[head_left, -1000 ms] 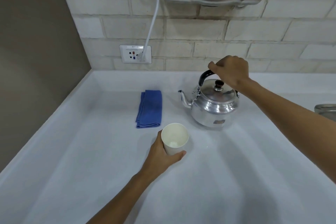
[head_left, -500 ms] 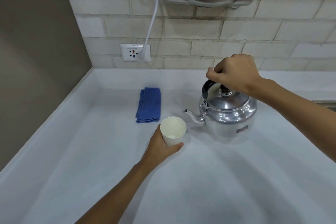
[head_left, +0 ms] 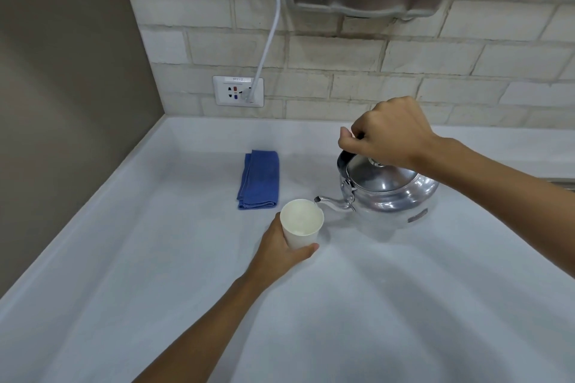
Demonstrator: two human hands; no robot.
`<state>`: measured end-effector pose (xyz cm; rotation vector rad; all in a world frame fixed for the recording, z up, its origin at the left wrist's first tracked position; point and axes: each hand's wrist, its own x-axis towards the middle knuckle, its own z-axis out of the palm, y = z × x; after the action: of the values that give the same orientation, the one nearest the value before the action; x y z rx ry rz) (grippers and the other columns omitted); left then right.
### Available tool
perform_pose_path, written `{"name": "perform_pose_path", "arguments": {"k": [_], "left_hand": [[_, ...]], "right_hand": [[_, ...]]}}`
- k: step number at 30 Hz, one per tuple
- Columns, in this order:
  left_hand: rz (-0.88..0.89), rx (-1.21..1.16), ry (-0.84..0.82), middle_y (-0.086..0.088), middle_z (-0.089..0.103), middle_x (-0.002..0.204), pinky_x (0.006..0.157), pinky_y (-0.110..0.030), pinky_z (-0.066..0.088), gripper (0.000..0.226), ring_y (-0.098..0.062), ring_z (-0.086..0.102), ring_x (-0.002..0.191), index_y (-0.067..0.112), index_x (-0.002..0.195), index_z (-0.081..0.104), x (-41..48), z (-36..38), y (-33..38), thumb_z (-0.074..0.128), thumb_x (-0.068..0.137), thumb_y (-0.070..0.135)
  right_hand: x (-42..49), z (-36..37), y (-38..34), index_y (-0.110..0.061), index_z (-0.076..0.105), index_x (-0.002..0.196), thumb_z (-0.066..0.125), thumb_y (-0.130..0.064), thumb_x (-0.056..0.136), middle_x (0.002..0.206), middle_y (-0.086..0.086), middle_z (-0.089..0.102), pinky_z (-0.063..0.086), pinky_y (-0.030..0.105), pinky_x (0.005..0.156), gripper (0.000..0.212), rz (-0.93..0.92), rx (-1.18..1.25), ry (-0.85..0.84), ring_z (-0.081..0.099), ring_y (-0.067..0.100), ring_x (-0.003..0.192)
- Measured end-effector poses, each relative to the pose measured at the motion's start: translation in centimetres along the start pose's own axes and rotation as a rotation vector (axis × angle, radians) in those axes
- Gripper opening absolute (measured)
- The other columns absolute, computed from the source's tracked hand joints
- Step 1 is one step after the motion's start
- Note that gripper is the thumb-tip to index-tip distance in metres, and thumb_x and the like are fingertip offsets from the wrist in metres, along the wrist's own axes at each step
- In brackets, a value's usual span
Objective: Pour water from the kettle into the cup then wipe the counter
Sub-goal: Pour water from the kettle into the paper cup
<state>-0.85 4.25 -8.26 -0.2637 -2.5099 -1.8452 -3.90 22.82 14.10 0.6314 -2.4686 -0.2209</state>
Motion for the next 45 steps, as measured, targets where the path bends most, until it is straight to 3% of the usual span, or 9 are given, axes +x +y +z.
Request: {"name": "perform_pose_path", "arguments": {"k": [8,14,21,36,45], "left_hand": [[-0.023,0.005,-0.002,0.012,0.054,0.119,0.074,-0.003,0.042,0.077,-0.005,0.051,0.107,0.034,0.123,0.039,-0.2,-0.1,0.3,0.083,0.060,0.036],[-0.027,0.003,-0.002,0.007,0.054,0.123,0.083,-0.016,0.041,0.079,-0.010,0.051,0.110,0.028,0.127,0.039,-0.2,0.0,0.5,0.083,0.061,0.035],[-0.030,0.005,-0.005,0.004,0.052,0.126,0.086,-0.020,0.042,0.081,-0.013,0.050,0.112,0.025,0.129,0.038,-0.3,0.0,0.7,0.083,0.062,0.033],[-0.010,-0.008,-0.004,0.007,0.053,0.124,0.074,0.001,0.042,0.079,-0.008,0.050,0.110,0.026,0.128,0.039,-0.3,-0.1,0.7,0.083,0.062,0.032],[-0.004,-0.009,-0.001,0.010,0.053,0.121,0.078,-0.007,0.040,0.079,-0.008,0.051,0.110,0.030,0.127,0.038,-0.3,0.0,0.4,0.083,0.061,0.035]], "right_hand": [[0.3,-0.6,-0.5,-0.012,0.026,0.039,0.043,-0.027,0.077,0.035,0.003,0.019,0.012,0.020,0.047,0.044,-0.061,-0.017,0.030,0.013,0.019,0.039],[0.5,-0.8,-0.9,-0.010,0.027,0.039,0.045,-0.026,0.077,0.036,0.003,0.016,0.012,0.019,0.048,0.045,-0.092,-0.030,0.032,0.017,0.019,0.039],[0.6,-1.0,-0.8,-0.009,0.029,0.039,0.047,-0.024,0.079,0.035,0.003,0.018,0.013,0.019,0.047,0.046,-0.111,-0.038,0.023,0.019,0.020,0.036],[0.5,-1.4,-0.8,-0.009,0.028,0.039,0.045,-0.023,0.080,0.035,0.006,0.021,0.013,0.019,0.047,0.047,-0.145,-0.067,0.034,0.021,0.019,0.036],[0.5,-1.7,-0.8,-0.007,0.029,0.040,0.054,-0.017,0.083,0.036,0.007,0.023,0.013,0.019,0.048,0.050,-0.151,-0.077,0.010,0.022,0.019,0.037]]}}
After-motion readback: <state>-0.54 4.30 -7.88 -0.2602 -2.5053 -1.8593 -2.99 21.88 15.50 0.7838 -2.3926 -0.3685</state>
